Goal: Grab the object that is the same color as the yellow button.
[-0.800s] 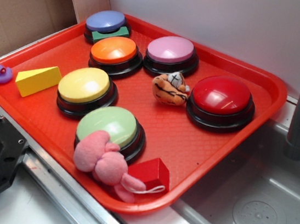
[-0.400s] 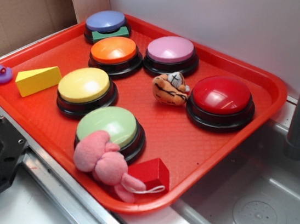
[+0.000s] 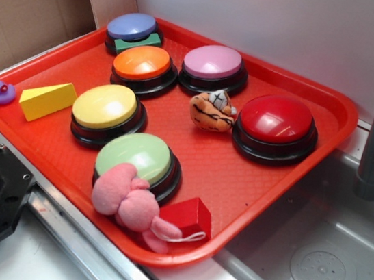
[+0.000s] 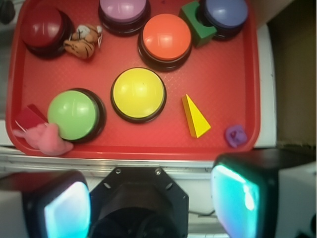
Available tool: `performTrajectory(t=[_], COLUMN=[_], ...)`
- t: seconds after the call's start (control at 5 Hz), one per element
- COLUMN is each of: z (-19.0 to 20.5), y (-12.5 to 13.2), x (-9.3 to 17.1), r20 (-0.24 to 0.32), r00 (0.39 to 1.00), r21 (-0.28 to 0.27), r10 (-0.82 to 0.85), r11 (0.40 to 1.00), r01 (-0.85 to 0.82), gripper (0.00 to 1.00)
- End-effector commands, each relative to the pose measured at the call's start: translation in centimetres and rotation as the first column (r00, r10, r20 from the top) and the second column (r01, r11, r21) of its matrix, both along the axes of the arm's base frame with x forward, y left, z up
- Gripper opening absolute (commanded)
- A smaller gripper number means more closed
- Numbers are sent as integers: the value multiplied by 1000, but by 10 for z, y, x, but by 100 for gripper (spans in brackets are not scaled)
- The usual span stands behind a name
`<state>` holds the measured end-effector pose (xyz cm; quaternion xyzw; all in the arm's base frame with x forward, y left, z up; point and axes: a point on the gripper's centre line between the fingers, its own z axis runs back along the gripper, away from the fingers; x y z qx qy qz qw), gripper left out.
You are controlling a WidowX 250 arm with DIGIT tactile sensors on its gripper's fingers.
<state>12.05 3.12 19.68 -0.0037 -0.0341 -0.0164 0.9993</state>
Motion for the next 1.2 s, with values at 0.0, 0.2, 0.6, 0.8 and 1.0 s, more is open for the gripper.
performTrajectory(t=[0.0,0.2,0.6,0.8,1.0], z=[-56,-81,-130,-148,-160], y=[50,65,76,75,72], x=[21,26,34,34,32], r20=[93,100,86,84,78], r00=[993,988,972,966,964], r21=[83,104,116,89,55], r10=[-76,-119,-217,-244,-252], r11=[994,989,972,968,967], r01=[69,108,206,236,249], gripper=[100,100,100,100,100])
